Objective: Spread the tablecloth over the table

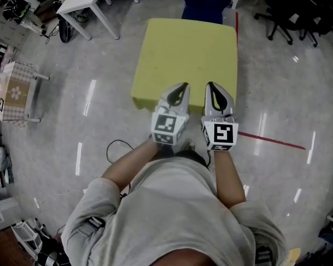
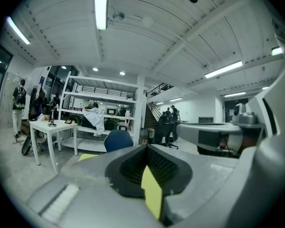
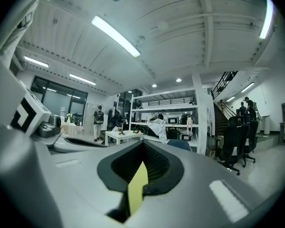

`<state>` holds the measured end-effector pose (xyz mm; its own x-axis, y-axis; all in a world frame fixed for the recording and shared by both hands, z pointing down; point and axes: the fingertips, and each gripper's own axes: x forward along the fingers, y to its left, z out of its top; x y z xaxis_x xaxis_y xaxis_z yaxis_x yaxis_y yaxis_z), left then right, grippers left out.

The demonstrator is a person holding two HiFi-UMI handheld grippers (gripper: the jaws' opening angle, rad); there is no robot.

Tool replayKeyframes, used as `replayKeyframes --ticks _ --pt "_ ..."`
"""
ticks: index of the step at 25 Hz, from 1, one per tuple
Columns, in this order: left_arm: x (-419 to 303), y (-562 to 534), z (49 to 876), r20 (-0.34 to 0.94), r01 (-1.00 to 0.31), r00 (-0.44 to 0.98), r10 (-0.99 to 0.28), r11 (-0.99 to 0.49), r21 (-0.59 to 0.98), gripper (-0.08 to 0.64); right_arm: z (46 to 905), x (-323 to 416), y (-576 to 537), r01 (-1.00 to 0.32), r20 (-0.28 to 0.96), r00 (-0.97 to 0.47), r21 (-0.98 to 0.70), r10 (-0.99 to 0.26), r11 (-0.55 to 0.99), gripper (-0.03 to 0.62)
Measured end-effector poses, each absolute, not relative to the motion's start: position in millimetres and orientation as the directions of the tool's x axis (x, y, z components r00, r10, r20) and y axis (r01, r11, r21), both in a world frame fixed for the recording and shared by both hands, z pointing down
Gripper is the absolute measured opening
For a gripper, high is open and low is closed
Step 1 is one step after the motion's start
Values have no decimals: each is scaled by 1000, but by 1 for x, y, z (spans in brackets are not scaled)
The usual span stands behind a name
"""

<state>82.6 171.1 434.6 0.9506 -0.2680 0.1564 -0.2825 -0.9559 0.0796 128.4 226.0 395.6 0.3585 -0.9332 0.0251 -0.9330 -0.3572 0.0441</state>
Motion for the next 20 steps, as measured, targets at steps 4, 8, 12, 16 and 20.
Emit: replayKeyframes --ticks 4,8,12,16,20 --pt "82 176 437 153 -262 956 -249 -962 71 20 396 124 229 -934 29 355 42 -934 -354 6" --pt "84 180 442 163 -259 956 -244 -963 74 20 403 127 230 -938 47 346 32 -937 -344 6" --pt "86 181 445 169 -259 955 -244 -963 73 20 407 130 232 -939 65 345 28 -936 -344 6" --pt "87 180 446 175 -259 954 -243 -963 76 20 407 128 229 -941 73 338 36 -938 -336 6" --pt "89 183 449 181 -245 956 -229 -967 70 20 409 128 231 -940 75 342 42 -937 -339 6"
